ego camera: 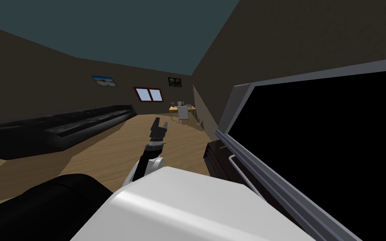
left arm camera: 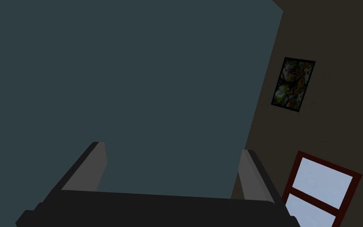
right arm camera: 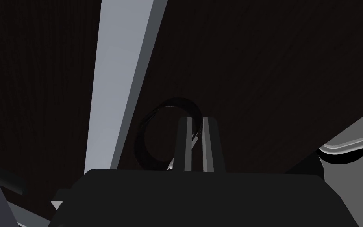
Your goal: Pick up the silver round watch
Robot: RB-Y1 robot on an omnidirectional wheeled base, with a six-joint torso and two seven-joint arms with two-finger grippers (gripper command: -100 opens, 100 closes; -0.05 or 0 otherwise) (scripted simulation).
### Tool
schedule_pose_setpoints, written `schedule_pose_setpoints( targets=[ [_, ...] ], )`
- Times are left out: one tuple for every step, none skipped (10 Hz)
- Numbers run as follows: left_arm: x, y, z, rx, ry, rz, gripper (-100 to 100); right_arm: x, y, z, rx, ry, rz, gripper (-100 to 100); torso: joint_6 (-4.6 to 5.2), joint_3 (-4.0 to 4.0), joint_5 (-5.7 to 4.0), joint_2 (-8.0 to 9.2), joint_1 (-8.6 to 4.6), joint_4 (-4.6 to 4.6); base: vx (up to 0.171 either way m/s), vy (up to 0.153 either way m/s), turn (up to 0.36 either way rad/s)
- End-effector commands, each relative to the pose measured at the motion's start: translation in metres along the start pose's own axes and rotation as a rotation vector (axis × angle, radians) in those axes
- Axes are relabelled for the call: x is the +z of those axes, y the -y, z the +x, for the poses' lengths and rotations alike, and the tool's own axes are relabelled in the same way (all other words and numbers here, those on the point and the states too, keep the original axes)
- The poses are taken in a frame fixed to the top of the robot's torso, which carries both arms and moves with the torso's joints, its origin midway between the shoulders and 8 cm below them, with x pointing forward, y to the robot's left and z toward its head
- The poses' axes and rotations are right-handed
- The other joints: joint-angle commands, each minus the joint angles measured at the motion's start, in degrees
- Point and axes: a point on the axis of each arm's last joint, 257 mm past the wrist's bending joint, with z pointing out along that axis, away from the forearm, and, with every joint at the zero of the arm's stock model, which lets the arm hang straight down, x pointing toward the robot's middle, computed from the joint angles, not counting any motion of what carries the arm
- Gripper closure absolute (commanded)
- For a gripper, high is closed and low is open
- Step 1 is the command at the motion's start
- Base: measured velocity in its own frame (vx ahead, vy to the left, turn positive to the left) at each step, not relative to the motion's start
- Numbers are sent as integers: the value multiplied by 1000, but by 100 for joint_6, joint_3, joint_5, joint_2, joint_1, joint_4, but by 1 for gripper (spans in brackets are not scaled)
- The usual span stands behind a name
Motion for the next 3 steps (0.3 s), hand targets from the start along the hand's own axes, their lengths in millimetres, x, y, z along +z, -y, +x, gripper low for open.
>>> schedule_pose_setpoints(
  targets=[
    [0,0,0,0,0,0,0,-9,12,2,3,1,5,100,0,0,0,0,0,0,-10,73,-114],
    [0,0,0,0,0,0,0,-6,7,1,0,0,3,100,-1,5,3,7,14,4,-7,32,-22],
    [0,0,0,0,0,0,0,-6,7,2,2,-1,2,0,-4,7,0,8,5,7,-1,6,-2]
  ],
)
